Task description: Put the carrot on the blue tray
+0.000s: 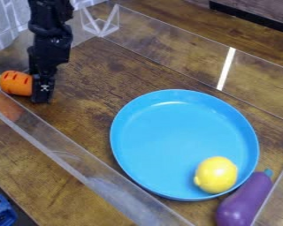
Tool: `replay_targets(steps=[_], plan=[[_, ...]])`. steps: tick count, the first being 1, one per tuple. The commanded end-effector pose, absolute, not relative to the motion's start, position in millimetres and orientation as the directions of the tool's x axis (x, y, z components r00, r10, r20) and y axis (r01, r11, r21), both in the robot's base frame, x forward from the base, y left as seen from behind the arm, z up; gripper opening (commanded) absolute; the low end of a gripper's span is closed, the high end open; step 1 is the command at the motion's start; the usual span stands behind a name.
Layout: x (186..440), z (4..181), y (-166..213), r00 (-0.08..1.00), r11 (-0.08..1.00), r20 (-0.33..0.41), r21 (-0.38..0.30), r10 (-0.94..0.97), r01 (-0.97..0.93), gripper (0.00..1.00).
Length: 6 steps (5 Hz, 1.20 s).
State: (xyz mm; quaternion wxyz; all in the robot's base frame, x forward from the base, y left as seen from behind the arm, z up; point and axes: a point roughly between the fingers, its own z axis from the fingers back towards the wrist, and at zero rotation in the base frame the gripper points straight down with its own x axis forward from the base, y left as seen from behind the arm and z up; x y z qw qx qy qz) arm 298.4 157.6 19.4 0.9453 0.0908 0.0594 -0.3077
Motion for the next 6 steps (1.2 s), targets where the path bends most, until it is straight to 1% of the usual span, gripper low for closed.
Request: replay_targets(steps=[1,6], plan=[[302,22.2,171,0.833,0.814,-0.138,0.176,-0.536,0.553,1.0],[312,17.6,184,0.85,0.84,-0.123,0.132,-0.512,0.526,1.0]])
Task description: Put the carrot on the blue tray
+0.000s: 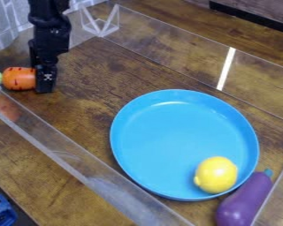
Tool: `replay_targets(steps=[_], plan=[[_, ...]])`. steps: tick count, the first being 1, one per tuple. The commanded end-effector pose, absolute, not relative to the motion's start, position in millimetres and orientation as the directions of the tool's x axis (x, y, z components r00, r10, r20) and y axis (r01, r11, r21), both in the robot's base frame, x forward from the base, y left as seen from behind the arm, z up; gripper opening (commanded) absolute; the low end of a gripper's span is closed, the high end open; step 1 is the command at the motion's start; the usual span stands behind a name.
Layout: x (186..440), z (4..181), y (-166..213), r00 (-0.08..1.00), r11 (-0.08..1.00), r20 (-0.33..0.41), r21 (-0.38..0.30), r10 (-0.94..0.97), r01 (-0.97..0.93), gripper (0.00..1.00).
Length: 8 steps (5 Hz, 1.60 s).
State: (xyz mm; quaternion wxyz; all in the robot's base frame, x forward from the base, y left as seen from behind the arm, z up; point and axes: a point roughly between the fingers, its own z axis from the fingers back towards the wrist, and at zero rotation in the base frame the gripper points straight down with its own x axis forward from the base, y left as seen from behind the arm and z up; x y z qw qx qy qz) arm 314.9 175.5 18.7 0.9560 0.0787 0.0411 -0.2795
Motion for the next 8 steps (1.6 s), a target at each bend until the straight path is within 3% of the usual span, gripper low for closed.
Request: replay_targets(steps=[1,2,3,8], plan=[[313,17.6,186,0.853,0.845,-0.121,0.122,-0.508,0.521,1.0],[314,18.0,187,0.855,0.849,-0.12,0.113,-0.504,0.516,1.0],[316,19.0,188,0.858,0.852,-0.118,0.105,-0.501,0.512,0.0],[320,49.0,160,0.848,0.838,-0.137,0.141,-0.511,0.528,0.0]])
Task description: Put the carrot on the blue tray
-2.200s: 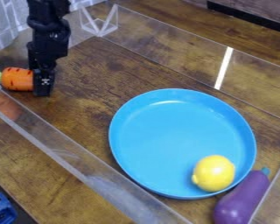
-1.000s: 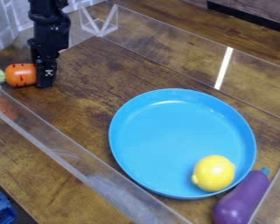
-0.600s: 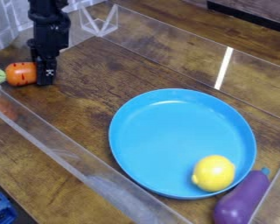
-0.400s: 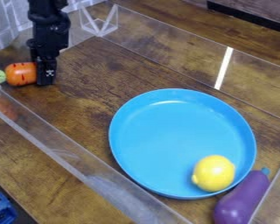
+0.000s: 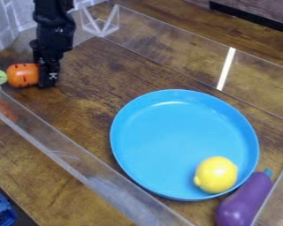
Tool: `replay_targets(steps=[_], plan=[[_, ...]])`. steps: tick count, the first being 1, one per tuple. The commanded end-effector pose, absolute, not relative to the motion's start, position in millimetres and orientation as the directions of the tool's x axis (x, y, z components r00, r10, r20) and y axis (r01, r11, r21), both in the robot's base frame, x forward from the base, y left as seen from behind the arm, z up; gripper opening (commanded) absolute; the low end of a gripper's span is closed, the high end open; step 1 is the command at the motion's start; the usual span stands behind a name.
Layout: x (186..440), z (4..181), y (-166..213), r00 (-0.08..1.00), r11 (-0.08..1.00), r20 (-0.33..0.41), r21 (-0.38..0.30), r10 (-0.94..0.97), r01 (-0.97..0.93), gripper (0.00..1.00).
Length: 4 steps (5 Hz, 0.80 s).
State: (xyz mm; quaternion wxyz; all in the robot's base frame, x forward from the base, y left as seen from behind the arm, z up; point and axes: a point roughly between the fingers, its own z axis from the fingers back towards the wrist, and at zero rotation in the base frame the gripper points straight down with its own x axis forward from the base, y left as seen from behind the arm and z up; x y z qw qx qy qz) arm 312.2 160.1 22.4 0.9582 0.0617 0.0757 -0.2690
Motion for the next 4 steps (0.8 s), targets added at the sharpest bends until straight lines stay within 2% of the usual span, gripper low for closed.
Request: replay_targets(steps=[1,4], plan=[[321,52.0,155,0.848,0.837,-0.138,0.143,-0.511,0.528,0.0],[323,59.2,145,0.844,0.832,-0.138,0.149,-0.518,0.535,0.0]])
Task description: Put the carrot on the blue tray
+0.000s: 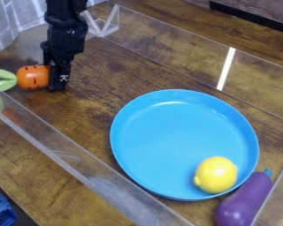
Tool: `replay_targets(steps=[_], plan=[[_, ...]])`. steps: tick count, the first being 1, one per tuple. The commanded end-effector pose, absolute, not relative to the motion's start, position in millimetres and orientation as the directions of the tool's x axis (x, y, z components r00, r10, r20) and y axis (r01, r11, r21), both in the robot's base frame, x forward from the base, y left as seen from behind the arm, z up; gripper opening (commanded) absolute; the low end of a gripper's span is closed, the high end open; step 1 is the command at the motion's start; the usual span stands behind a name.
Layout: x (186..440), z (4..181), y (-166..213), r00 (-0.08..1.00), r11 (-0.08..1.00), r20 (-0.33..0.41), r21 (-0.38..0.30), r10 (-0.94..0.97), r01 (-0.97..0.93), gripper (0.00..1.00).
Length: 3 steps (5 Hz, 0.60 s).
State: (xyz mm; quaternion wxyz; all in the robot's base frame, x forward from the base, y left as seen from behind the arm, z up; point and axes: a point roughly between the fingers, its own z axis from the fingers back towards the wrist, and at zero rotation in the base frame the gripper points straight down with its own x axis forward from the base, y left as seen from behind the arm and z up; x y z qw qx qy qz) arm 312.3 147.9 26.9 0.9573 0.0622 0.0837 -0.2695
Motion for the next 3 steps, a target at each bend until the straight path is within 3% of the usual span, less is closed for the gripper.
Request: replay_targets(steps=[1,3], plan=[[323.2,59.3,142.5,0.843,0.831,-0.138,0.149,-0.52,0.536,0.0],[324.2,61.3,137.9,0.842,0.829,-0.137,0.15,-0.522,0.538,0.0]])
